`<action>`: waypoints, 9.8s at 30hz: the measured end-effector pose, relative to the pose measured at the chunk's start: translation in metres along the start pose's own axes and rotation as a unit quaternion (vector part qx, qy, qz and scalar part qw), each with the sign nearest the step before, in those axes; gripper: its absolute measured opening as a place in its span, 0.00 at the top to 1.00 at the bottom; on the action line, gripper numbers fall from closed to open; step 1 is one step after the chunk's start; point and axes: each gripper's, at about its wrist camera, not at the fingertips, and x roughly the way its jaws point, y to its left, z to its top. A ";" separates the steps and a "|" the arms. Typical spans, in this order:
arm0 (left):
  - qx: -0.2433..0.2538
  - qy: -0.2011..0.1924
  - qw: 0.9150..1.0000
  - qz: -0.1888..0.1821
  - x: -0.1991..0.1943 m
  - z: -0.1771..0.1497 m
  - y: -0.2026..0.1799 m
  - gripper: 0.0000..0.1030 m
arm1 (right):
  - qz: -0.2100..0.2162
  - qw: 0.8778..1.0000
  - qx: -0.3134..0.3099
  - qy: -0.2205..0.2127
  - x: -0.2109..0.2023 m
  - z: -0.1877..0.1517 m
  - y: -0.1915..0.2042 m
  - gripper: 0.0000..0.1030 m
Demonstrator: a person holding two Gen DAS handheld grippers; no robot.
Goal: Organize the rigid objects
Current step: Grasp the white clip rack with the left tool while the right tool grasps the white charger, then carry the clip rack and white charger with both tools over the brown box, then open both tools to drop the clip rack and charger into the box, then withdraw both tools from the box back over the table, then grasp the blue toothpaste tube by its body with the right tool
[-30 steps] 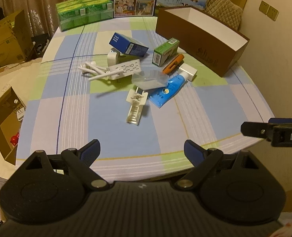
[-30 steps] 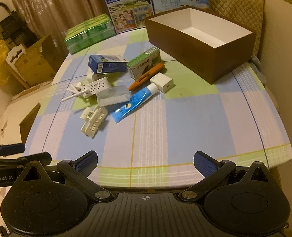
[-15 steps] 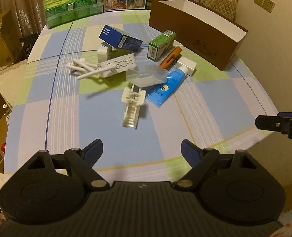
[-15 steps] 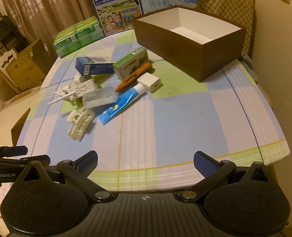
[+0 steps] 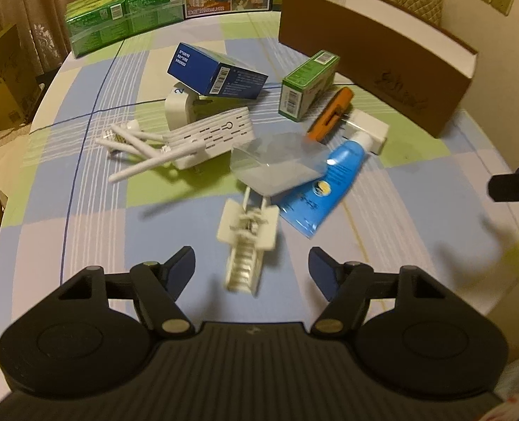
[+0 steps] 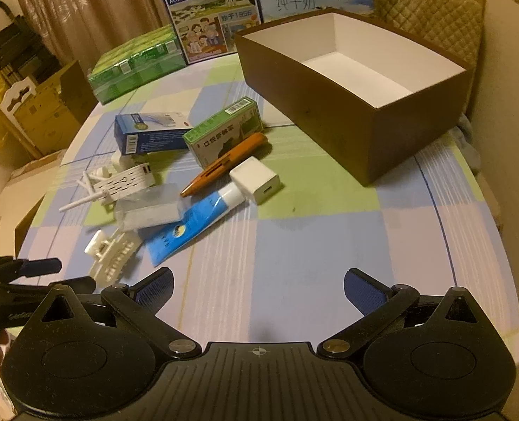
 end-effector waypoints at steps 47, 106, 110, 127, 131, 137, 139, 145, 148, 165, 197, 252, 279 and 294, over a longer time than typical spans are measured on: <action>-0.093 0.011 0.989 0.114 0.005 0.007 0.026 0.64 | 0.102 0.954 -0.271 0.075 0.181 0.100 -0.007 0.61; 0.104 -0.001 0.992 -0.074 0.166 0.319 -0.227 0.64 | -0.005 0.995 -0.101 0.024 0.107 0.239 -0.209 0.64; 0.094 0.035 0.993 -0.070 0.188 0.317 -0.225 0.64 | -0.014 0.990 -0.127 0.057 0.129 0.241 -0.209 0.64; 0.090 0.063 0.991 -0.072 0.198 0.321 -0.219 0.46 | -0.037 0.984 -0.138 0.103 0.152 0.238 -0.214 0.47; 0.088 0.057 0.992 -0.068 0.192 0.323 -0.221 0.44 | -0.034 0.986 -0.135 0.093 0.144 0.238 -0.213 0.44; 0.089 0.047 0.993 -0.066 0.180 0.324 -0.220 0.44 | -0.033 0.987 -0.132 0.081 0.136 0.238 -0.205 0.43; 0.088 0.043 0.993 -0.065 0.175 0.324 -0.219 0.44 | -0.032 0.988 -0.131 0.078 0.134 0.237 -0.203 0.43; 0.085 0.030 0.994 -0.064 0.163 0.321 -0.218 0.44 | -0.032 0.989 -0.130 0.061 0.122 0.234 -0.199 0.42; 0.083 0.022 0.994 -0.063 0.156 0.319 -0.217 0.44 | -0.034 0.990 -0.128 0.054 0.116 0.233 -0.198 0.42; 0.068 -0.059 0.993 -0.074 0.066 0.307 -0.189 0.44 | -0.020 0.996 -0.043 -0.076 0.025 0.218 -0.200 0.42; -0.012 -0.040 0.999 -0.026 -0.042 0.147 -0.010 0.45 | 0.112 0.991 -0.044 -0.053 -0.008 0.096 -0.040 0.41; -0.123 0.044 0.990 0.048 -0.013 0.044 0.092 0.47 | 0.023 0.989 0.110 0.092 0.141 0.060 0.005 0.87; -0.142 0.052 0.987 0.058 -0.021 0.022 0.097 0.47 | -0.028 0.996 0.065 0.062 0.166 0.064 0.030 0.63; -0.108 0.057 0.992 0.030 -0.005 0.034 0.076 0.48 | 0.002 0.981 -0.169 0.094 0.143 0.025 0.015 0.82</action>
